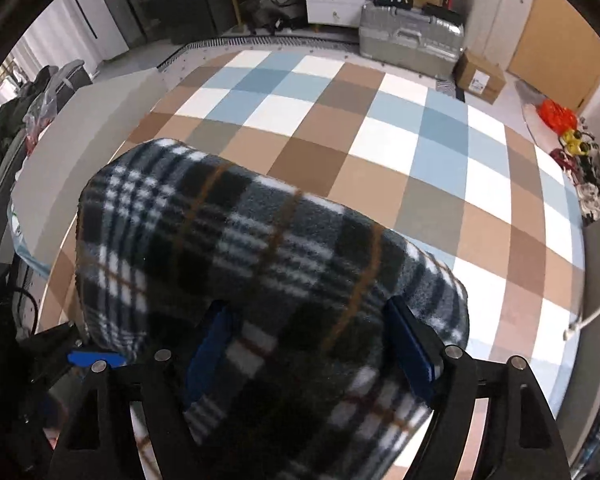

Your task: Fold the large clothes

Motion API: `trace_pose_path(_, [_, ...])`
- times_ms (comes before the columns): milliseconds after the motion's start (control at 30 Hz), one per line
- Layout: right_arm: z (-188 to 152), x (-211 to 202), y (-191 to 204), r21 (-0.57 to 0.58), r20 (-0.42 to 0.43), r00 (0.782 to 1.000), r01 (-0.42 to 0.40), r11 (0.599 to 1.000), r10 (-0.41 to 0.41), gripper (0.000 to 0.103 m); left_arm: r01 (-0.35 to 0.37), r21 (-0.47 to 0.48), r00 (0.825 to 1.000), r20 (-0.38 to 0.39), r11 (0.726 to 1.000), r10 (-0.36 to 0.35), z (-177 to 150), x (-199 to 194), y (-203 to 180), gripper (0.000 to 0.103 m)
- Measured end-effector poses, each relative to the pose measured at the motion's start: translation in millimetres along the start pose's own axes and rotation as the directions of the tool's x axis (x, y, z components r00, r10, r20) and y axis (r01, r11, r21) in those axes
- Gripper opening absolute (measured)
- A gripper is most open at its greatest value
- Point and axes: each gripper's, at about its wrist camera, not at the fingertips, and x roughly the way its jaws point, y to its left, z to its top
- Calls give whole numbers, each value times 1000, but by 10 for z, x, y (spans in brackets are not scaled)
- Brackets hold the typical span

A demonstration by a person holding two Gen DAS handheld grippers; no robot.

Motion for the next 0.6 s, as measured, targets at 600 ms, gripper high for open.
trace_pose_path(600, [-1158, -1230, 23, 213, 443, 892, -207, 955, 95, 96, -210, -27, 970, 116, 977, 212, 49, -300, -410, 100])
